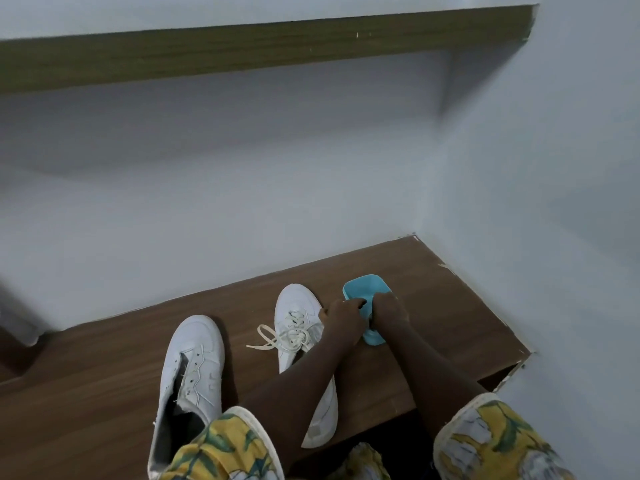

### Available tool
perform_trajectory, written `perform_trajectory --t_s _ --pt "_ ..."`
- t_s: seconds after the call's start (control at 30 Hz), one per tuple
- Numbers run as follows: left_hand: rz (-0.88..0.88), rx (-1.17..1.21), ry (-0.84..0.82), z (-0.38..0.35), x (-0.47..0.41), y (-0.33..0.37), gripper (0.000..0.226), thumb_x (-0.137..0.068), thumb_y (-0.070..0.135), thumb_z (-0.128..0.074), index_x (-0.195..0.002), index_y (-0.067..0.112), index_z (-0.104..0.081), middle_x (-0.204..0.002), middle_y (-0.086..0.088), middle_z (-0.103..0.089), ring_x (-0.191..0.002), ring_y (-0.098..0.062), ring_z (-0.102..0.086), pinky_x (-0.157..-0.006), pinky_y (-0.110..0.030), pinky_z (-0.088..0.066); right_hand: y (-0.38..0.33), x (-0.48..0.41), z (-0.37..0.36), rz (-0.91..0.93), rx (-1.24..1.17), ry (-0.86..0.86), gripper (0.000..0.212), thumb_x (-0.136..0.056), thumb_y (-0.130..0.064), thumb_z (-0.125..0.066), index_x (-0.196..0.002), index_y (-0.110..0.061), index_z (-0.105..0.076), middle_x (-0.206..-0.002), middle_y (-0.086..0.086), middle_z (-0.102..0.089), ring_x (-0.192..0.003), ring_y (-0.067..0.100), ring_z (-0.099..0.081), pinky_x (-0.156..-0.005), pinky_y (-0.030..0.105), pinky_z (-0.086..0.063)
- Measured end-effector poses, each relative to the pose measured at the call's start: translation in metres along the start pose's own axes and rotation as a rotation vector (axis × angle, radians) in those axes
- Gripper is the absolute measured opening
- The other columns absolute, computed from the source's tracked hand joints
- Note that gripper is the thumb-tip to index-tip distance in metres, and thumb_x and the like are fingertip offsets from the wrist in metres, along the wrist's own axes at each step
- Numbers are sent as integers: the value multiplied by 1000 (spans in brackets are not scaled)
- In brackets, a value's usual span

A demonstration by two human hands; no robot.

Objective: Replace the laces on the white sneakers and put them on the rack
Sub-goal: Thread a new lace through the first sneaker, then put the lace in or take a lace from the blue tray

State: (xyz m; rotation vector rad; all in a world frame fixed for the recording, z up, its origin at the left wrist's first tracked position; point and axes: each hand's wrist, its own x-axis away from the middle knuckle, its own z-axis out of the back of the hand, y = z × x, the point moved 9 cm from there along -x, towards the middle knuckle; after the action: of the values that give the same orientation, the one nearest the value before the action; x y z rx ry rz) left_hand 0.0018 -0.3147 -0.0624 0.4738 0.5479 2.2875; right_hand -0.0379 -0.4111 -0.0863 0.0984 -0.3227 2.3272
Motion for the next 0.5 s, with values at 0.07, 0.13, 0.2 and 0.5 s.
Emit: perform_trajectory --t_s 0.07,0.13,0.2,0.5 --pt "-12 -4 -21 0 1 1 48 -92 11 -42 -138 24 -47 -137 -3 -52 -129 -22 -43 -108 -43 -25 1 -1 -2 -19 13 6 28 -93 -14 -53 -120 -7 -55 -119 8 -60 -111 23 -59 -90 33 -49" --pt "-31 29 -30 4 4 3 47 -93 9 -41 -139 21 -46 -140 -5 -50 -130 -23 -42 -110 -40 -29 0 1 -5 -36 39 -3 27 -95 -13 -50 -121 -8 -55 -118 7 -61 -110 22 -60 -90 32 -49" --pt "-65 77 -27 11 8 6 46 -94 6 -41 -139 16 -46 -140 -7 -50 -130 -23 -45 -110 -36 -33 1 3 -4 -58 53 -13 29 -94 -15 -52 -123 -10 -54 -118 5 -61 -109 21 -60 -89 32 -51" --pt "-66 245 79 61 28 -11 40 -96 5 -39 -133 10 -54 -133 -8 -57 -119 -22 -55 -99 -25 -41 -6 17 22 -33 0 6 40 -95 -26 -51 -131 -10 -44 -135 9 -49 -124 23 -49 -98 31 -43"
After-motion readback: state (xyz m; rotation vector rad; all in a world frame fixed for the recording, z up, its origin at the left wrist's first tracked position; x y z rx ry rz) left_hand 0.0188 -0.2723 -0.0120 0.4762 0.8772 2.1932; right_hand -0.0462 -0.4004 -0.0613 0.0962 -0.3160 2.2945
